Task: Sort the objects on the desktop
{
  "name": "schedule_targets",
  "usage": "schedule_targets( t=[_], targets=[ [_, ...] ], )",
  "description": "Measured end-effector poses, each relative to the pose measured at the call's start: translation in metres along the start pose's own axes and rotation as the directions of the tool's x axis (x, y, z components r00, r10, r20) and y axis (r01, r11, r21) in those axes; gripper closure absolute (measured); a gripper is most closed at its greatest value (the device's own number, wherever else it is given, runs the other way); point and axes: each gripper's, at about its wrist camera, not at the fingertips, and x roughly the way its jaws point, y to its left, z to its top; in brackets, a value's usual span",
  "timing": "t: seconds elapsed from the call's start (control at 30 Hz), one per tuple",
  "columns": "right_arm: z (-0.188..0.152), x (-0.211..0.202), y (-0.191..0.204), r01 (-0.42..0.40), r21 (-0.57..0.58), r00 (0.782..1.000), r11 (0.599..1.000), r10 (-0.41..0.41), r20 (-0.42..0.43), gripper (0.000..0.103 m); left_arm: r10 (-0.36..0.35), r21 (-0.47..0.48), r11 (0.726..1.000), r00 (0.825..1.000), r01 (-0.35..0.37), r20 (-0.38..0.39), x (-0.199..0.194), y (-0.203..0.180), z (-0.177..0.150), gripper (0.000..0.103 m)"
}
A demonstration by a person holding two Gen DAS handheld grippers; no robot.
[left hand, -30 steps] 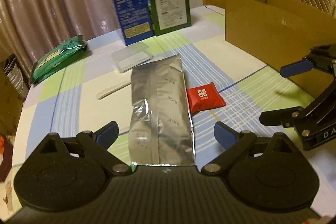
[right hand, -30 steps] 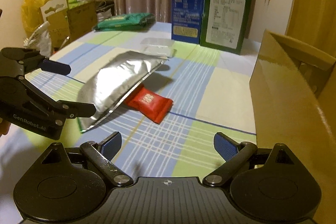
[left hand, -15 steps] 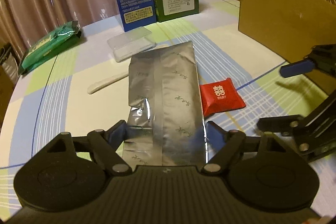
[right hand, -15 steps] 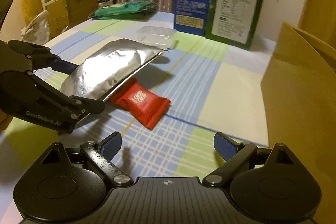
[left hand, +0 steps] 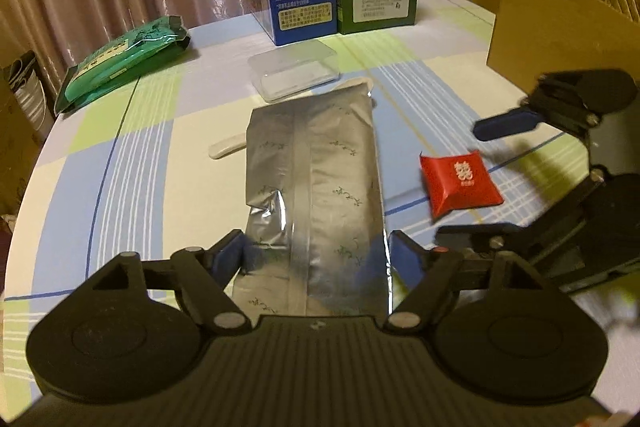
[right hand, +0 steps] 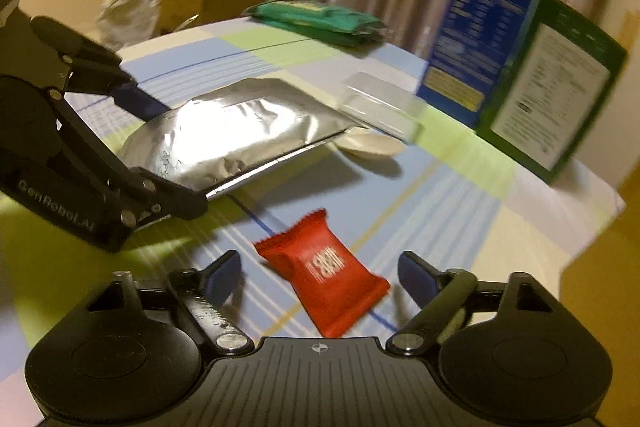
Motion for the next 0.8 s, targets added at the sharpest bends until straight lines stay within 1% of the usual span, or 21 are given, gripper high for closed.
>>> schedule_targets(
  t=[0.07,0.1,0.13,0.17,0.2,0.23,0.3,0.37,0.47,0.57,0.73,0.8],
  targets=[
    [0.002,0.005,0.003,-0.014,-0.021,1.0,1.0,0.014,-0.005,0.028,0.005,0.016,1.0,1.0,-0.005,0.012,0.0,-0.001,-0.001,0.026],
    [0.002,0.007,0.003,-0.018,-0.021,1.0,1.0,0.018,-0.004,0.029,0.005,0.017,1.0,1.0,-0.005,0.017,0.0,-0.001,-0.001,0.026],
    [0.003,0.008,0.003,-0.022,-0.012,1.0,1.0,0.022,-0.003,0.033,0.004,0.015,1.0,1.0,-0.005,0.019,0.0,-0.001,0.0,0.026],
    [0.004,0.009,0.002,-0.025,0.001,1.0,1.0,0.025,-0.003,0.039,0.003,0.011,1.0,1.0,-0.004,0.021,0.0,0.0,0.0,0.026],
    [0.004,0.009,0.002,-0.023,0.01,1.0,1.0,0.023,-0.003,0.042,0.002,0.007,1.0,1.0,-0.002,0.021,0.001,0.0,0.0,0.026],
    [0.004,0.008,0.002,-0.02,0.014,1.0,1.0,0.02,-0.004,0.049,0.0,0.005,1.0,1.0,-0.001,0.02,0.001,0.0,0.0,0.026],
    [0.003,0.005,0.003,-0.017,0.021,1.0,1.0,0.017,-0.007,0.051,0.0,0.005,1.0,1.0,0.0,0.017,0.001,-0.001,0.0,0.028],
    [0.001,0.001,0.004,-0.012,0.027,1.0,1.0,0.012,-0.012,0.055,-0.012,0.001,1.0,1.0,0.012,0.005,0.0,-0.003,0.0,0.036],
    [-0.005,-0.01,0.008,-0.01,0.036,1.0,0.999,0.011,-0.021,0.056,-0.012,0.002,1.0,1.0,0.012,-0.011,-0.004,-0.011,-0.002,0.039],
    [-0.017,-0.026,0.015,-0.02,0.043,0.999,0.999,0.021,-0.032,0.056,-0.025,0.015,1.0,0.999,0.025,-0.029,-0.015,-0.024,-0.008,0.04],
    [-0.047,-0.065,0.032,-0.07,0.032,0.995,0.997,0.072,-0.065,0.057,-0.068,0.031,0.997,0.995,0.071,-0.066,-0.042,-0.049,-0.026,0.04],
    [-0.059,-0.081,0.04,-0.074,0.013,0.995,0.997,0.075,-0.072,0.057,-0.076,0.051,0.996,0.994,0.08,-0.074,-0.055,-0.061,-0.034,0.04]
  ],
)
